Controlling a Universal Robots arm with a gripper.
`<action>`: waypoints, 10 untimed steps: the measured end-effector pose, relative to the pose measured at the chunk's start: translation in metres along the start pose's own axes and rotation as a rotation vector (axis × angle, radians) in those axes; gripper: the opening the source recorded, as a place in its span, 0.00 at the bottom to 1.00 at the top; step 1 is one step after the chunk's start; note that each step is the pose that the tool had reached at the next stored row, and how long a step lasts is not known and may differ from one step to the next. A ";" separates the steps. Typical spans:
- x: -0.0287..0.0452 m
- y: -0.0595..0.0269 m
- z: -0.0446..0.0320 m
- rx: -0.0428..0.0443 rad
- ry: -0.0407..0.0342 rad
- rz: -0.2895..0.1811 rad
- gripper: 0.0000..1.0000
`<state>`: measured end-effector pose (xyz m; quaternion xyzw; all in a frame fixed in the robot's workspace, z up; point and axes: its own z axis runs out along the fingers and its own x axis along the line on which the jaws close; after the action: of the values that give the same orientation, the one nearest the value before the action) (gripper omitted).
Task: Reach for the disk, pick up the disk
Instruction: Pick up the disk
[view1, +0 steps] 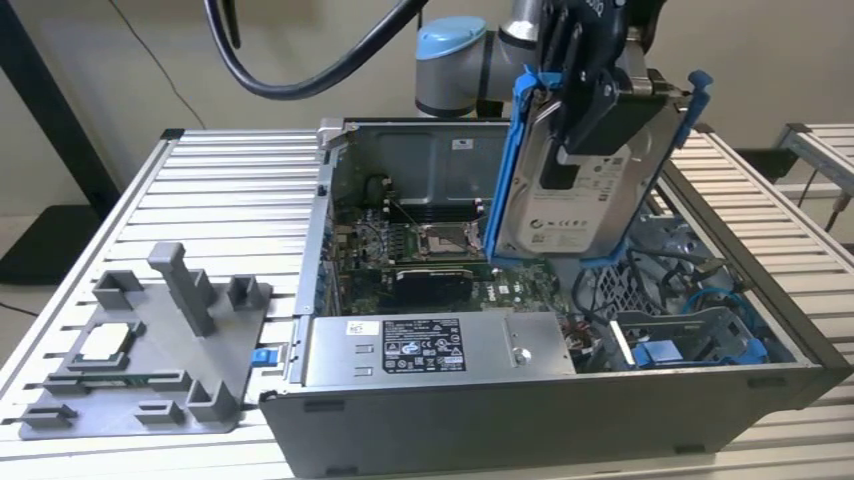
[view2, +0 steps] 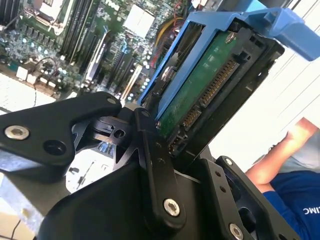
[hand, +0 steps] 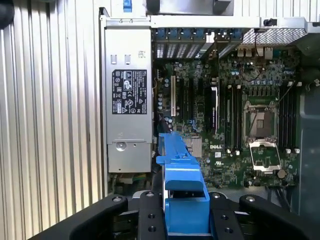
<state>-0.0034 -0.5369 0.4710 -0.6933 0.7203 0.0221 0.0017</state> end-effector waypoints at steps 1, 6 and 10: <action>0.0017 -0.0010 0.0003 0.0000 -0.0001 0.000 0.00; 0.0095 -0.0061 0.0014 0.0000 -0.0001 0.001 0.00; 0.0159 -0.0116 0.0023 0.0000 -0.0001 0.001 0.00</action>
<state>0.0076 -0.5531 0.4678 -0.6929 0.7206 0.0222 0.0018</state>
